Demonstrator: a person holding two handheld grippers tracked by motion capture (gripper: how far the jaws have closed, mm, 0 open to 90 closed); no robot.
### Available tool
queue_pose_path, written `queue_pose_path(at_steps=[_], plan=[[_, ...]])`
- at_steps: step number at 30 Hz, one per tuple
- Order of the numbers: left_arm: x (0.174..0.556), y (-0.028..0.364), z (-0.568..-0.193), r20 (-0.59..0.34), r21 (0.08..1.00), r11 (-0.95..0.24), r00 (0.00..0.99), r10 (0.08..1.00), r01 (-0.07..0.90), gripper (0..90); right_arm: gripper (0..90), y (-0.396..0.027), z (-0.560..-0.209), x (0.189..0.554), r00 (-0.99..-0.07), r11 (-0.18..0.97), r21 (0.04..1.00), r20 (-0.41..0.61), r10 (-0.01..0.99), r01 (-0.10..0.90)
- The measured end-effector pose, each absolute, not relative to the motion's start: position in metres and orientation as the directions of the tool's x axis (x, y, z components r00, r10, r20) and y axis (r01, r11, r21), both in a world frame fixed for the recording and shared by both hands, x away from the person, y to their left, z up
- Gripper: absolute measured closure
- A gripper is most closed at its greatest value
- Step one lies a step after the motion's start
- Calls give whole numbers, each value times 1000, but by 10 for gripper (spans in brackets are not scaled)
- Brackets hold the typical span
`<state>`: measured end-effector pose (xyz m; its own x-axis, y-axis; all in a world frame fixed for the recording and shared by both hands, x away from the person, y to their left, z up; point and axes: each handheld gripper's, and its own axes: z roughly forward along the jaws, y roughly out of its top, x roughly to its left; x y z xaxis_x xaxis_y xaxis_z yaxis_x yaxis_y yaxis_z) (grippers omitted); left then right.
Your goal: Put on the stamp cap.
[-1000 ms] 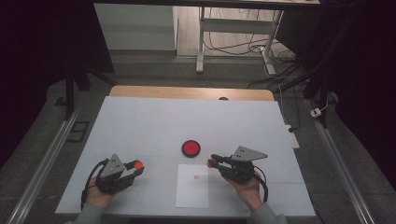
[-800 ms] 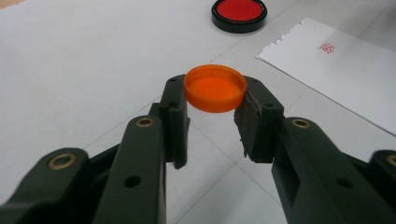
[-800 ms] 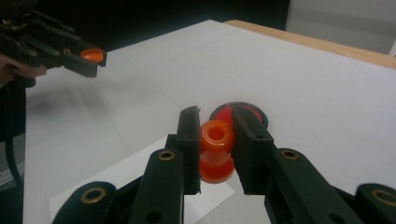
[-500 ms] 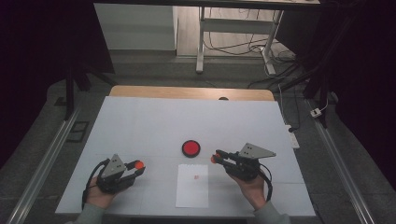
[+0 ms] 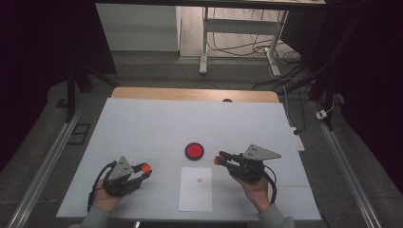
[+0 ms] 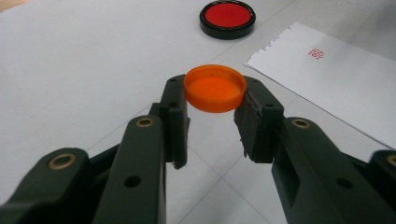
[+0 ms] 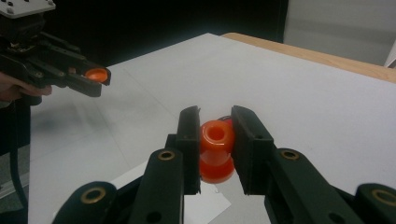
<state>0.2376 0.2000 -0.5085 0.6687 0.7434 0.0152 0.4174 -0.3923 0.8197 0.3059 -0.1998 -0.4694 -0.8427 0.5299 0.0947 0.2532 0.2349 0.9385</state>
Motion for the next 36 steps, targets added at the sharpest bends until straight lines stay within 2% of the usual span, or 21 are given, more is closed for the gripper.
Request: queue_pose_path(at_steps=[19, 36], plan=[[249, 158, -502, 20, 820, -433, 738, 674, 373, 653, 733, -197, -471, 306, -846, 244, 936, 93, 524, 254], [257, 140, -500, 23, 816, -459, 775, 632, 350, 653, 733, -195, -473, 306, -846, 251, 932, 98, 524, 263]])
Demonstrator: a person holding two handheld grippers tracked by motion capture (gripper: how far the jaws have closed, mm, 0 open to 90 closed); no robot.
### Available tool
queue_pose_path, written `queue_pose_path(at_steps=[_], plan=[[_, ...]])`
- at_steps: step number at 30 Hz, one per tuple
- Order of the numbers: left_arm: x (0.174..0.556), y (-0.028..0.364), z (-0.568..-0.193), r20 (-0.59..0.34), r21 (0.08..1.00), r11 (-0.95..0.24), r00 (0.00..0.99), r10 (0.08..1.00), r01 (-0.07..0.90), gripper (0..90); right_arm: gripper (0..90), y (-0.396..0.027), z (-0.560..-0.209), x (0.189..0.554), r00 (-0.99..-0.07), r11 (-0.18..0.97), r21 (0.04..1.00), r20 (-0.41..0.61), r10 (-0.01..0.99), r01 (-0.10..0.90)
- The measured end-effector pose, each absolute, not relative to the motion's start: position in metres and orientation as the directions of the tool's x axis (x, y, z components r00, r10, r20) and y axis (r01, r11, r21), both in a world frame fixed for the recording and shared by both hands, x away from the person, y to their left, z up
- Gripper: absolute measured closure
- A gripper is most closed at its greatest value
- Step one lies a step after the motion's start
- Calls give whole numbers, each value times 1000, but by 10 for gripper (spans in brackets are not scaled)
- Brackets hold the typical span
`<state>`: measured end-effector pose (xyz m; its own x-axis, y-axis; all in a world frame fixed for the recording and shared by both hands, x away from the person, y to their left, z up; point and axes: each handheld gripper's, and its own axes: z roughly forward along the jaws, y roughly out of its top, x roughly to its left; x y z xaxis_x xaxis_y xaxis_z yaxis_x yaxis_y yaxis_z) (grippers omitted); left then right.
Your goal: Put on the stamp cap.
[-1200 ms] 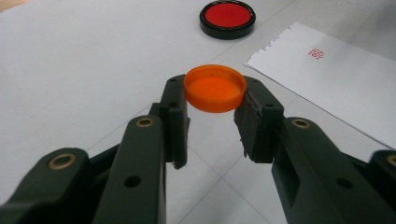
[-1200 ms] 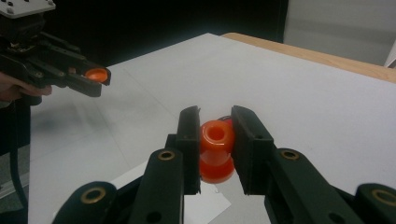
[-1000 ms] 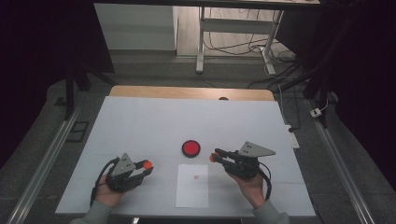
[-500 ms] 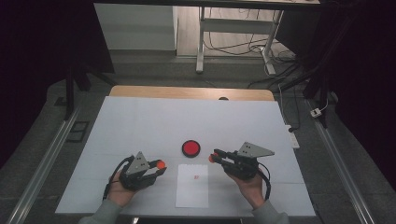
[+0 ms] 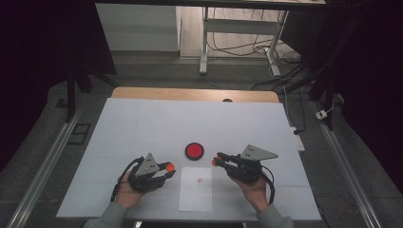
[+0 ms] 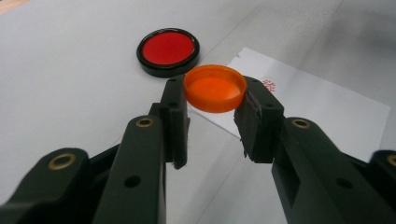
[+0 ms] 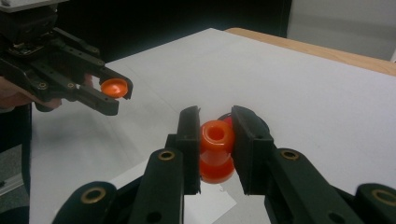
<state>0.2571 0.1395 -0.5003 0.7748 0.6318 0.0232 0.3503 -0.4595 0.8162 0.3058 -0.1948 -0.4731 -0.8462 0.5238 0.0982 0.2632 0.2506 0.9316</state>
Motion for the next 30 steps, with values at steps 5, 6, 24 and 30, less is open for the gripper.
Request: queue_pose_path(at_steps=[5, 6, 24, 30], plan=[[260, 131, -502, 31, 809, -476, 783, 621, 345, 653, 732, -193, -473, 305, -850, 258, 932, 89, 519, 255], [261, 129, -502, 34, 808, -479, 785, 619, 343, 653, 733, -193, -473, 305, -851, 259, 932, 88, 518, 254], [274, 94, -503, 47, 795, -520, 823, 566, 312, 653, 733, -194, -468, 304, -852, 241, 939, 90, 516, 246], [274, 89, -502, 54, 795, -527, 829, 556, 301, 653, 733, -194, -467, 303, -852, 240, 940, 86, 517, 241]])
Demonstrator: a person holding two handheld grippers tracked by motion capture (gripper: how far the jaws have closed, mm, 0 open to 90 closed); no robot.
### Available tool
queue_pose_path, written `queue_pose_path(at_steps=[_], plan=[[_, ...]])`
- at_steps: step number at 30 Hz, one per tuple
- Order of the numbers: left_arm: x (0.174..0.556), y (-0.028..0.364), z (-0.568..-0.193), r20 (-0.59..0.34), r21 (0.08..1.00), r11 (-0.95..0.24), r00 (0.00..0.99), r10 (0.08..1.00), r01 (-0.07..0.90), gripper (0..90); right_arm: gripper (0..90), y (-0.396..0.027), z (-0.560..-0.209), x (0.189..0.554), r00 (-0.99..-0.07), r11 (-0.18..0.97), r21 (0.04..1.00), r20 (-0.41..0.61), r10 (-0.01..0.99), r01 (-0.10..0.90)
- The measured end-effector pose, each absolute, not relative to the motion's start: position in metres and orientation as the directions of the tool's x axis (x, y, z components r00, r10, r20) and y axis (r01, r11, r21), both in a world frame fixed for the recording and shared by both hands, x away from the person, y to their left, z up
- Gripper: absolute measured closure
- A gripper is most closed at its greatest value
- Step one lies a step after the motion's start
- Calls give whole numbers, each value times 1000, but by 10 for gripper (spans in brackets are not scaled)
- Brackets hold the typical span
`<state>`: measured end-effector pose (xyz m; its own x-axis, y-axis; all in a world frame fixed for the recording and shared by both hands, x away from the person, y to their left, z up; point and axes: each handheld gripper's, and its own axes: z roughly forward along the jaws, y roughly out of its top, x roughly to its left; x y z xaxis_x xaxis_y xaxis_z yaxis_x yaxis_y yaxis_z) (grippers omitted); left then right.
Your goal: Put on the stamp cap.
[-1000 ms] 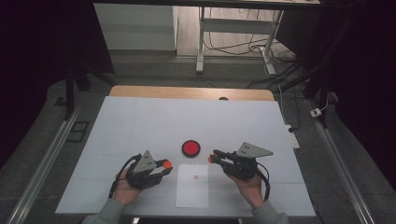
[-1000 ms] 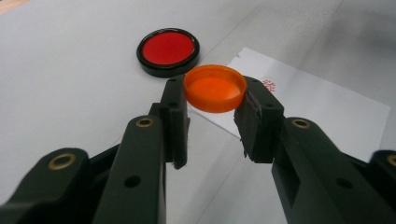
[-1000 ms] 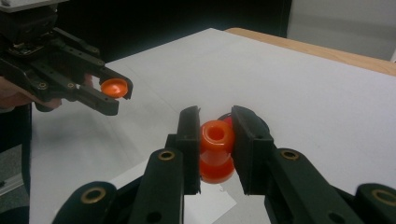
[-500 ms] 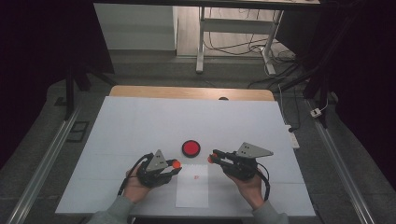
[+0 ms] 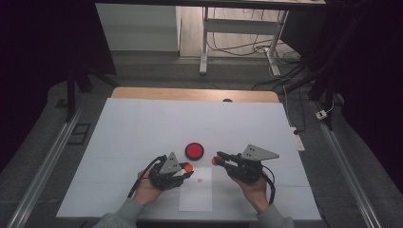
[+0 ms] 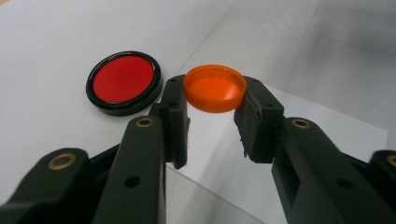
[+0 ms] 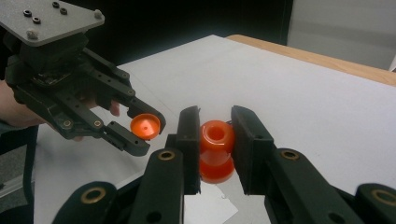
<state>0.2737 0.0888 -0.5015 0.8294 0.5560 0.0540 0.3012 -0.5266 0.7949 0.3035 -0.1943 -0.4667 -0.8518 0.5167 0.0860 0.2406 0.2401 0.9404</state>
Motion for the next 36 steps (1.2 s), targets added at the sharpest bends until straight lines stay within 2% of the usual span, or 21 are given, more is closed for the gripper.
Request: queue_pose_path(at_steps=[36], plan=[[282, 51, -507, 39, 786, -551, 867, 496, 279, 652, 732, -187, -468, 301, -866, 239, 942, 91, 492, 234]])
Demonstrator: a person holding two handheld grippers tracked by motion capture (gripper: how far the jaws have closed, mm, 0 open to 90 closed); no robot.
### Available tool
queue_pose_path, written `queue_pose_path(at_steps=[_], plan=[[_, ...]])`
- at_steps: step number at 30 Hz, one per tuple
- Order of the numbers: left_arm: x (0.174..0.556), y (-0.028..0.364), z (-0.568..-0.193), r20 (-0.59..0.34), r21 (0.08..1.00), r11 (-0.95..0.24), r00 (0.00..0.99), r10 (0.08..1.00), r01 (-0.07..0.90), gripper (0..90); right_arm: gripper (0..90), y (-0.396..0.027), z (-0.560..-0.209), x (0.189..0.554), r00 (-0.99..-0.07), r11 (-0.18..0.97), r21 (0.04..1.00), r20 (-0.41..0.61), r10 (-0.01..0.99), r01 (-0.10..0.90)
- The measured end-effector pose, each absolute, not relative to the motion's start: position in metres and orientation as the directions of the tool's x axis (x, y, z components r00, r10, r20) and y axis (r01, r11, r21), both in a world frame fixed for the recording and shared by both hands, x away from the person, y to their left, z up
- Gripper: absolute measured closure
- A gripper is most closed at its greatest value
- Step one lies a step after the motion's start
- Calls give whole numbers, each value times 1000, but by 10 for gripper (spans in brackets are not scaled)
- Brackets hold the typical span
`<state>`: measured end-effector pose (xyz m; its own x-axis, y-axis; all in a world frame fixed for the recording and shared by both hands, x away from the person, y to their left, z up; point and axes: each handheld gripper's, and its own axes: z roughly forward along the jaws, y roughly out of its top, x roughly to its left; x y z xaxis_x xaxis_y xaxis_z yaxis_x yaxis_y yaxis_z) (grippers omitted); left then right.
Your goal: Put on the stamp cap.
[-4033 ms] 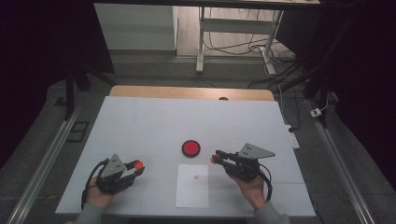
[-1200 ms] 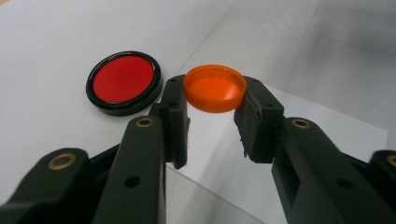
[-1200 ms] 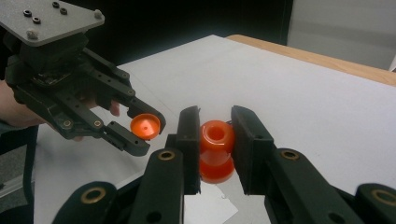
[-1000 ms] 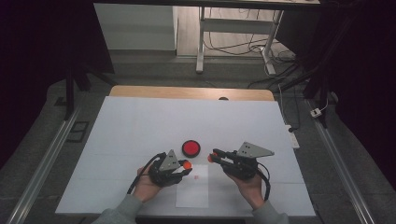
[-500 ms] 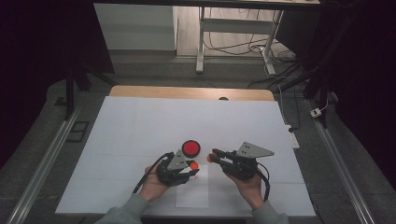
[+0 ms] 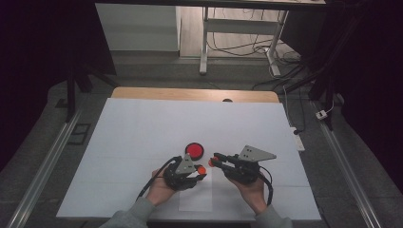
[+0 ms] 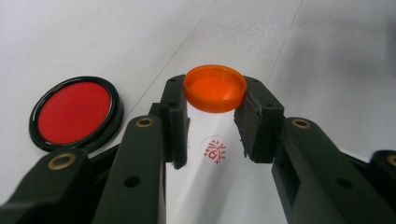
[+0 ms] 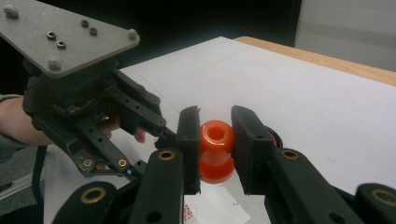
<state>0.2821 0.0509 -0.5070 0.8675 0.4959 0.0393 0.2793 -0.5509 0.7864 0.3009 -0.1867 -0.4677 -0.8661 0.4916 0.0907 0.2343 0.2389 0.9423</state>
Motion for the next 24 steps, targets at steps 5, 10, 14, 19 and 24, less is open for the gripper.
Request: queue_pose_path(at_steps=[5, 10, 14, 19, 24], plan=[[285, 45, -508, 29, 790, -545, 870, 493, 283, 652, 733, -182, -470, 300, -871, 245, 939, 97, 481, 240], [286, 44, -507, 34, 786, -551, 871, 490, 279, 652, 733, -180, -471, 299, -876, 249, 938, 98, 473, 239], [286, 44, -507, 33, 790, -545, 868, 495, 281, 653, 733, -177, -472, 298, -879, 251, 937, 102, 466, 241], [286, 45, -506, 34, 791, -544, 868, 495, 280, 652, 732, -173, -473, 298, -882, 255, 936, 104, 460, 243], [285, 45, -506, 34, 793, -542, 868, 496, 278, 652, 733, -170, -475, 297, -885, 263, 933, 103, 454, 244]])
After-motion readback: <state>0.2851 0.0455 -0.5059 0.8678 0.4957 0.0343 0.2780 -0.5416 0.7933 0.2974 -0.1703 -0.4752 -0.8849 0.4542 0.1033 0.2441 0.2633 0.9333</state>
